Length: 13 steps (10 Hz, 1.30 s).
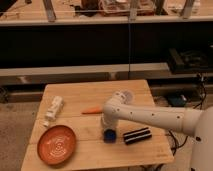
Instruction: Wipe the white sponge on the table
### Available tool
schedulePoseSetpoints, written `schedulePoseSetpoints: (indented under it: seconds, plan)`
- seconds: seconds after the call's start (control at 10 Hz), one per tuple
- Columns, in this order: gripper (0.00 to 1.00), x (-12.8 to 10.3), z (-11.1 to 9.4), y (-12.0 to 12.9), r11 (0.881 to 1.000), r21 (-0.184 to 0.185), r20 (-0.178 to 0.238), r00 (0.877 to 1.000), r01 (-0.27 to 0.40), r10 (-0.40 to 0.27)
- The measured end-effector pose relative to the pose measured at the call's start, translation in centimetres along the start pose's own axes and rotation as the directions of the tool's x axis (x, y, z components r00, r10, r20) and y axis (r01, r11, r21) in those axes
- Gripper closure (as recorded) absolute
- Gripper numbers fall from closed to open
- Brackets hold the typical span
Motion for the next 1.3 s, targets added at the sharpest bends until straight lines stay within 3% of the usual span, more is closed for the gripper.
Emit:
schedulePoseSetpoints:
  seconds: [0.2, 0.5, 0.7, 0.8, 1.0, 1.3]
  plan:
    - [1.0, -1.9, -0.1, -1.2, 0.999, -0.012, 0.026, 0.999, 0.03, -0.03]
    - [1.0, -7.7, -1.1, -4.5, 0.998, -0.014, 0.057, 0.997, 0.059, -0.058]
    - [1.0, -10.1, -1.6, -6.3, 0.997, -0.009, 0.067, 0.995, 0.078, -0.078]
    - [1.0, -11.1, -1.8, -8.6, 0.995, -0.001, 0.069, 0.992, 0.104, -0.103]
    - [1.0, -11.0, -2.4, -11.5, 0.991, 0.009, 0.054, 0.989, 0.135, -0.136]
    - [1.0, -7.1, -2.9, -14.7, 0.986, -0.007, 0.005, 0.986, 0.166, -0.166]
